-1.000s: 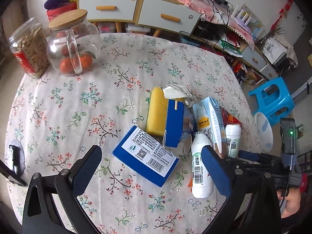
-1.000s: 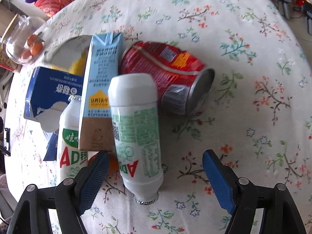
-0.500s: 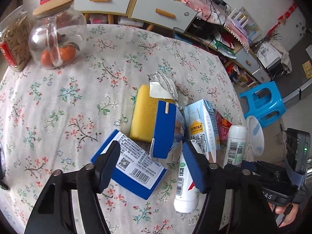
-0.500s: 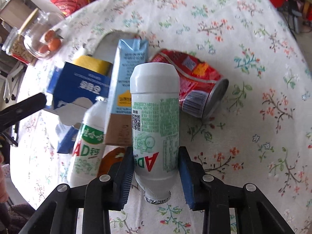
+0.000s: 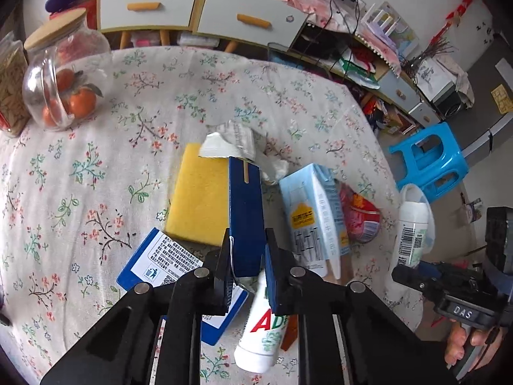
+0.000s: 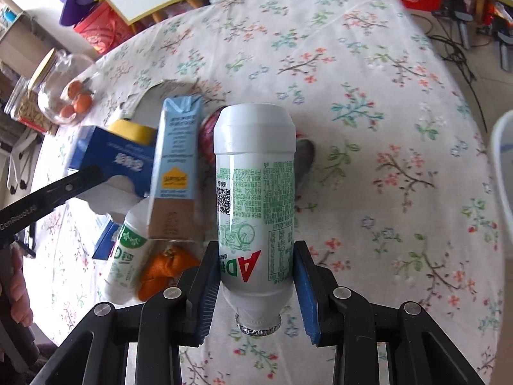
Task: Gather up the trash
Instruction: 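Grasp the white AD bottle with the right gripper while the left grasps the blue box, then carry the bottle and blue box to the wastebasket and release both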
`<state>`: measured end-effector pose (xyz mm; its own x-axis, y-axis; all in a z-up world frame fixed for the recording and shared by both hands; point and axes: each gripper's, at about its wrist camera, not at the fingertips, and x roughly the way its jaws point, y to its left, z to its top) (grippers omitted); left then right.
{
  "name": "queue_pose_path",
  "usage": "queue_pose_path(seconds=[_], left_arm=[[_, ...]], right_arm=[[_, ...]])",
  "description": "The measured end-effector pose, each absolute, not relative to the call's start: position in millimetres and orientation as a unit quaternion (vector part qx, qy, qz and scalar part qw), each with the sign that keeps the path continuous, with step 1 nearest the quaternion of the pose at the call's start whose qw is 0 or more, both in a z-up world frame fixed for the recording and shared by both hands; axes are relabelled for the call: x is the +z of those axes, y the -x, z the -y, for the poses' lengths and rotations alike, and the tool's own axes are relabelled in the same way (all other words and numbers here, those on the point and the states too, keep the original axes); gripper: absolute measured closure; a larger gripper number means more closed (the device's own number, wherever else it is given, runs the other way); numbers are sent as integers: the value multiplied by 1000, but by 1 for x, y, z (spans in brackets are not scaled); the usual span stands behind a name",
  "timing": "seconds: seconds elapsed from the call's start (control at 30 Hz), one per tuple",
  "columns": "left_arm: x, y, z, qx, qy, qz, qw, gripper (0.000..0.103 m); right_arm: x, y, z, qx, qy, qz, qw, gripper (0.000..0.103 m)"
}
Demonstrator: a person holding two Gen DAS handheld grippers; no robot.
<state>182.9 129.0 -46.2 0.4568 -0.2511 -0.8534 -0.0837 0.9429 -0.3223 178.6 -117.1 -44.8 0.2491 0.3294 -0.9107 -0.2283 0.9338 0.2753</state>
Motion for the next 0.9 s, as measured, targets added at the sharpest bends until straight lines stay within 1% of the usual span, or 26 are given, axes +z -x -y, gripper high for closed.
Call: queue_pose_path(seconds=[0.13,0.47,0.9], left_arm=[[-26,-174,-128,-43,147,-493,857,87],[2,-156,-136,-57,180,-456,870,87],[31,-155,-78,-119,169,-436,876,87]], right_arm=[[-40,-181,134,167,-59,-582,794,64],[-24,-188,180,143,-103,-567,805,64],[-25,-203,285,60,-185,-557,807,64]])
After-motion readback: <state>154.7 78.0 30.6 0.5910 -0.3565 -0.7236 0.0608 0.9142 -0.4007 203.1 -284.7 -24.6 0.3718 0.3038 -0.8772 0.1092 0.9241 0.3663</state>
